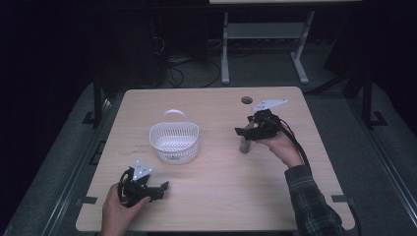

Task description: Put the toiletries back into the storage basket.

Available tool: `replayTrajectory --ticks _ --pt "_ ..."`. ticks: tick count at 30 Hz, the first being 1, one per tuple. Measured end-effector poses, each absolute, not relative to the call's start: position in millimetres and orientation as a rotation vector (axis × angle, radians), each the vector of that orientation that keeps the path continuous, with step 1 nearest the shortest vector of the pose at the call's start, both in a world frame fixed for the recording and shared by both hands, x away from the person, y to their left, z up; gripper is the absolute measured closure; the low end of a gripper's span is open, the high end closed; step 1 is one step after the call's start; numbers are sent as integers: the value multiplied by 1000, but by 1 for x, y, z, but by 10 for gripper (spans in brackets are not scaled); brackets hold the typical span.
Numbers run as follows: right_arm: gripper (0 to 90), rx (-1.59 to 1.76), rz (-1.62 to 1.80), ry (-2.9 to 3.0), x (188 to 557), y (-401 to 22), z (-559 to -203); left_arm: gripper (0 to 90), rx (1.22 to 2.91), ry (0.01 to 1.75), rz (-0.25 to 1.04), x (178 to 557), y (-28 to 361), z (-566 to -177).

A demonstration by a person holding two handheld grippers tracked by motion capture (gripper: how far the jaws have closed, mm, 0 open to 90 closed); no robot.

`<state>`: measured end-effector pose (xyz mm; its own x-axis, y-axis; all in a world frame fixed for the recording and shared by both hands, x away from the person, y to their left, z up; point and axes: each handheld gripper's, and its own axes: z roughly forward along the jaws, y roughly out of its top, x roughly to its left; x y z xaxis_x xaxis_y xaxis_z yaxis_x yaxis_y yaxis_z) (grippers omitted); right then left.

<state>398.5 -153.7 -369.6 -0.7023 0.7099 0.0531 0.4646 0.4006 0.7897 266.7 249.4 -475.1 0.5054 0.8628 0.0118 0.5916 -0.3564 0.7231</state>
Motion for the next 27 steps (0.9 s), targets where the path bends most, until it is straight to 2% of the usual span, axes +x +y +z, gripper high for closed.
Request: replayTrajectory --ticks 27 --pt "298 992 1219 2363 389 -145 -334 126 2078 1187 521 267 249 -475"
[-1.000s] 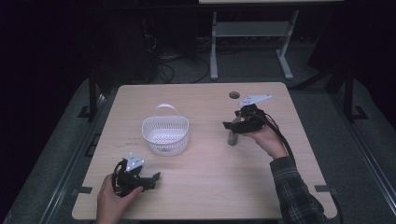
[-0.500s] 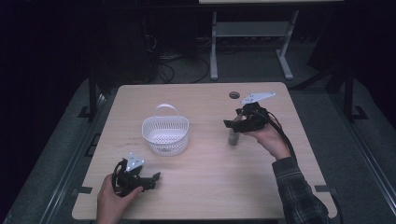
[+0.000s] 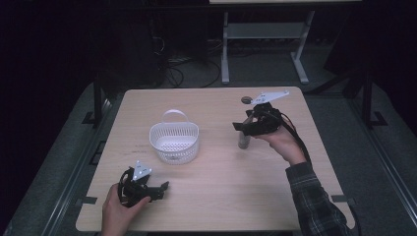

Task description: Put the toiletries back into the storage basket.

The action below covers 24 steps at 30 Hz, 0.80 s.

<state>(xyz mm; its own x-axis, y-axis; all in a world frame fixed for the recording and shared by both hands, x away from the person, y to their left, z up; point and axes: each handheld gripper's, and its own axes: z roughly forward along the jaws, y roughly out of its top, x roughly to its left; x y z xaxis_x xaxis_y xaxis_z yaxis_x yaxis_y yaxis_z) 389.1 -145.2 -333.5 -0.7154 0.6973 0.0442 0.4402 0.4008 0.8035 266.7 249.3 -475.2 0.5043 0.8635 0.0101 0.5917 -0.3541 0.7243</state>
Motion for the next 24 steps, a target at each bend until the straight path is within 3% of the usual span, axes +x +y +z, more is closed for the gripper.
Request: replayTrajectory --ticks 24 --pt "298 936 1268 2360 391 -123 -305 126 2079 1185 522 267 249 -475"
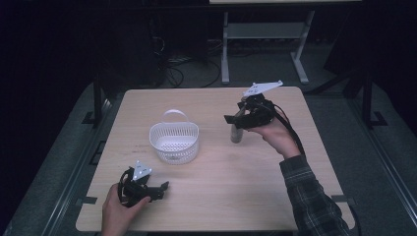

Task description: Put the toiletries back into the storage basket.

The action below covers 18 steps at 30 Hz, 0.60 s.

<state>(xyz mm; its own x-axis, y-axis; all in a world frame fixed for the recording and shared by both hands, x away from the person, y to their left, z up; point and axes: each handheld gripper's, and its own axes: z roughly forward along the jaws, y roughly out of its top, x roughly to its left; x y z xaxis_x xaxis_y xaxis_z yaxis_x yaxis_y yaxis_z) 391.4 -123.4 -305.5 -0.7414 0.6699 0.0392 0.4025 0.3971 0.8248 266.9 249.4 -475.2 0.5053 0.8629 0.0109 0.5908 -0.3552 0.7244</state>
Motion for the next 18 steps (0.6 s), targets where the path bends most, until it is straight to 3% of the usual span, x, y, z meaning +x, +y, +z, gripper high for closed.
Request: replayTrajectory --ticks 18 --pt "298 864 1299 2380 394 -96 -285 126 2075 1186 523 267 249 -475"
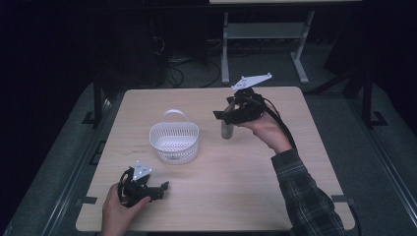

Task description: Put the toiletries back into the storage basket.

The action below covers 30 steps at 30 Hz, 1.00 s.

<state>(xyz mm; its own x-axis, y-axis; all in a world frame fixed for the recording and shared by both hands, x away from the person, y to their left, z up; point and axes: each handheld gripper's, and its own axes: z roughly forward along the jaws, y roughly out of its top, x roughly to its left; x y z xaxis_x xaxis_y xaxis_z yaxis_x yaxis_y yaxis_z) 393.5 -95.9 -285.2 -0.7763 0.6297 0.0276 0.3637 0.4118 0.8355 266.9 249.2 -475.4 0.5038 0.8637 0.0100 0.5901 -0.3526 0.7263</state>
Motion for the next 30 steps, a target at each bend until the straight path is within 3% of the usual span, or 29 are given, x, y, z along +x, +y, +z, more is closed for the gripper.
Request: replayTrajectory --ticks 30 --pt "298 748 1353 2406 396 -51 -261 126 2085 1185 522 267 250 -475"
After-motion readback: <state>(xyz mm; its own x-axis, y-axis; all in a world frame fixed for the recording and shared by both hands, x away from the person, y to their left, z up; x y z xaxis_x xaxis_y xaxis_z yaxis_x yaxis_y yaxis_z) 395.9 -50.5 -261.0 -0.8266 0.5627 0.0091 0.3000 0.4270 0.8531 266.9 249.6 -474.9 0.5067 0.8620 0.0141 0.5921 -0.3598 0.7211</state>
